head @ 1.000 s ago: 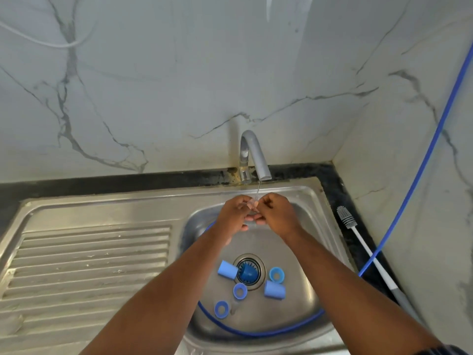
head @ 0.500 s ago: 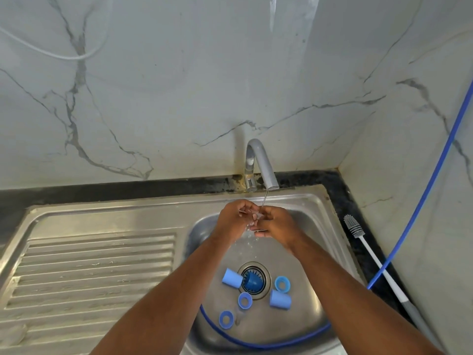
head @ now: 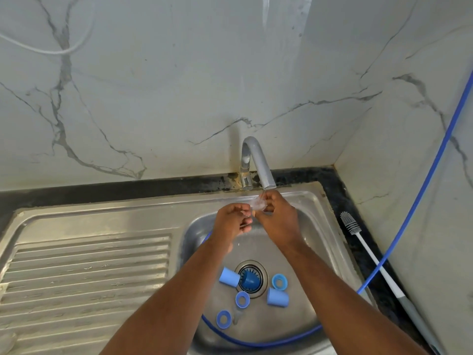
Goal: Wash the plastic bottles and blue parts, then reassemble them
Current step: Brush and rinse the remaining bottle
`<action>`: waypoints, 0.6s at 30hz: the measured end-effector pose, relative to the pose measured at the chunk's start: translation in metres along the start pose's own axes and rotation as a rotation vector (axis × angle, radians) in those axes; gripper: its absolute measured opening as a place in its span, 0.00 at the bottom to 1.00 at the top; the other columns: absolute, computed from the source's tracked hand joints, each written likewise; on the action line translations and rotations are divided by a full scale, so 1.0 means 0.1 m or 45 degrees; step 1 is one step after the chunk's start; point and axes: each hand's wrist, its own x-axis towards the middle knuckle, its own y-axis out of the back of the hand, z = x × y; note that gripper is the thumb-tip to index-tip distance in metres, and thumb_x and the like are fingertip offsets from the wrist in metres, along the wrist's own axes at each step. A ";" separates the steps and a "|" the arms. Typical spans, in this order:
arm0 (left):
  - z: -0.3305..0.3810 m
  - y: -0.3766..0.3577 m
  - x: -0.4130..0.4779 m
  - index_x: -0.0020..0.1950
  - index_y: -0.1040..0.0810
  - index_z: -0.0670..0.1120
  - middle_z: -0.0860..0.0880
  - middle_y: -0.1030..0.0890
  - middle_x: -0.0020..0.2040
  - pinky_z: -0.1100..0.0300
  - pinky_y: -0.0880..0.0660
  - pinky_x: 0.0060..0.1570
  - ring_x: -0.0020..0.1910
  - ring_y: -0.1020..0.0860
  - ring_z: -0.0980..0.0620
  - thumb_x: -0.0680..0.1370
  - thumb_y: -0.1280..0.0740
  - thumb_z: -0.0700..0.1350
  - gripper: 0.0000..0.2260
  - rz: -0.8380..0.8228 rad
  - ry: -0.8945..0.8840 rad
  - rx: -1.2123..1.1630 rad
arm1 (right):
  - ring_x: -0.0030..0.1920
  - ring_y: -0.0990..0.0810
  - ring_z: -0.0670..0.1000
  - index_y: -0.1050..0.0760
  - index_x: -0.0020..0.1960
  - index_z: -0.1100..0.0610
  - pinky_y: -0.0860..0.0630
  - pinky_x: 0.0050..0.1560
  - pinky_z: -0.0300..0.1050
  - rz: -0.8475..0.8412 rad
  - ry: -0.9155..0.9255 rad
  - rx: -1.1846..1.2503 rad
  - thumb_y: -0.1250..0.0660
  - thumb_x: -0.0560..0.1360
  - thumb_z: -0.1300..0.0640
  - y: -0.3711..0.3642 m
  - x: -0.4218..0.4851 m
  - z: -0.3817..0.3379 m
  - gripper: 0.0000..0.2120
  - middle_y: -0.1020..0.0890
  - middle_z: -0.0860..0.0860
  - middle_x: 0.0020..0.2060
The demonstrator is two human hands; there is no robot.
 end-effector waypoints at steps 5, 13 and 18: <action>-0.05 -0.01 0.02 0.46 0.20 0.41 0.42 0.19 0.42 0.57 0.21 0.45 0.41 0.21 0.48 0.83 0.38 0.36 0.09 0.036 0.139 -0.133 | 0.46 0.19 0.43 0.23 0.57 0.49 0.29 0.39 0.27 0.058 0.017 -0.082 0.28 0.75 0.56 -0.08 -0.03 -0.04 0.12 0.17 0.42 0.45; -0.02 -0.05 0.03 0.53 0.20 0.39 0.44 0.16 0.37 0.51 0.18 0.47 0.38 0.18 0.49 0.83 0.34 0.45 0.09 -0.041 0.323 -0.338 | 0.47 0.20 0.37 0.24 0.57 0.47 0.30 0.38 0.24 -0.032 -0.013 -0.054 0.28 0.75 0.57 -0.04 -0.01 0.00 0.12 0.18 0.40 0.46; 0.00 -0.14 0.02 0.64 0.22 0.39 0.39 0.17 0.52 0.49 0.18 0.47 0.51 0.18 0.43 0.83 0.35 0.41 0.11 -0.220 0.341 -0.334 | 0.46 0.19 0.41 0.23 0.54 0.49 0.26 0.41 0.30 -0.161 -0.044 -0.060 0.33 0.77 0.60 0.05 -0.04 0.09 0.09 0.17 0.43 0.45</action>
